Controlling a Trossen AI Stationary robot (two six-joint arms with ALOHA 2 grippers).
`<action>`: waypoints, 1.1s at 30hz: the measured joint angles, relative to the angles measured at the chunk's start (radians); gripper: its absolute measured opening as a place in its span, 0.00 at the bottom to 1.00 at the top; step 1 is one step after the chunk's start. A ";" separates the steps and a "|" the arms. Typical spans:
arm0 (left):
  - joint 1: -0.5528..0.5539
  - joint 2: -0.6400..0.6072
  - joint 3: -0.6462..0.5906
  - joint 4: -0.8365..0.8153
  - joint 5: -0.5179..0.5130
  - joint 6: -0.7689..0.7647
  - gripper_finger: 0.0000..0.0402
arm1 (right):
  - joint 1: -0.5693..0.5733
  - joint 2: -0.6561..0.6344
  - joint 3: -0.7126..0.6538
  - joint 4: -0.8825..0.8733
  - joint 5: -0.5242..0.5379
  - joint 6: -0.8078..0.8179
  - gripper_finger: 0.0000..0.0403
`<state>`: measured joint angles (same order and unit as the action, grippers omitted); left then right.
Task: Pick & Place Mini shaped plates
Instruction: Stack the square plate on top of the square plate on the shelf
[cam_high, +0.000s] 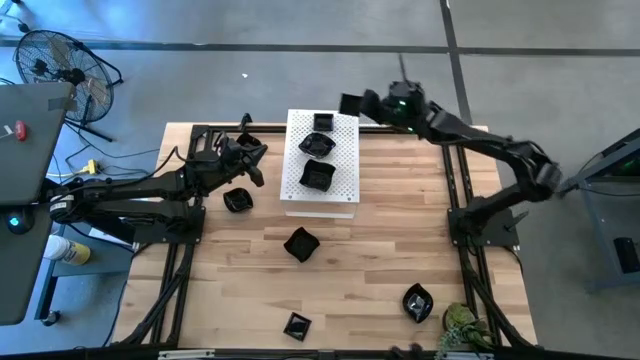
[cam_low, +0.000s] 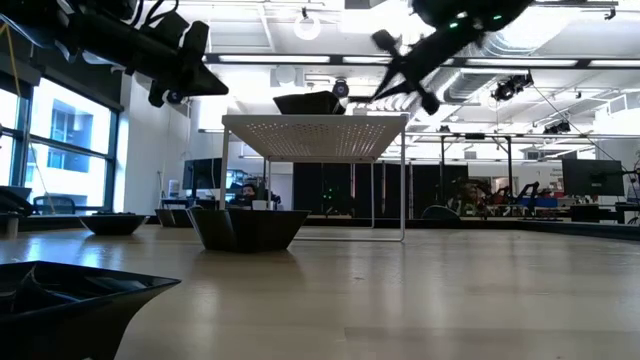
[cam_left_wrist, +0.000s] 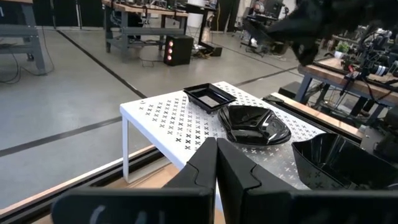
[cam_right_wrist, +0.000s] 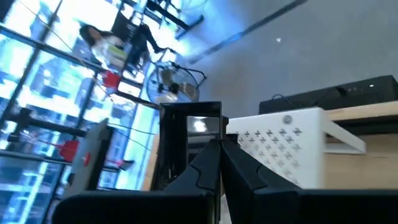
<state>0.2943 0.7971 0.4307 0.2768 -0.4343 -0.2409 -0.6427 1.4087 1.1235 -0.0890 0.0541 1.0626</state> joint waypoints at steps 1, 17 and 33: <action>0.000 0.000 0.000 0.000 0.000 0.000 0.00 | 0.005 0.036 0.034 -0.011 -0.001 -0.005 0.02; 0.000 0.000 0.000 -0.003 0.000 0.000 0.00 | 0.036 0.330 0.224 -0.022 -0.095 -0.013 0.02; 0.000 0.000 0.000 -0.021 0.000 0.000 0.00 | 0.036 0.357 0.224 -0.005 -0.109 -0.064 0.14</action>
<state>0.2943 0.7971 0.4308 0.2557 -0.4346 -0.2412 -0.6070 1.7659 1.3476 -0.0943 -0.0550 0.9981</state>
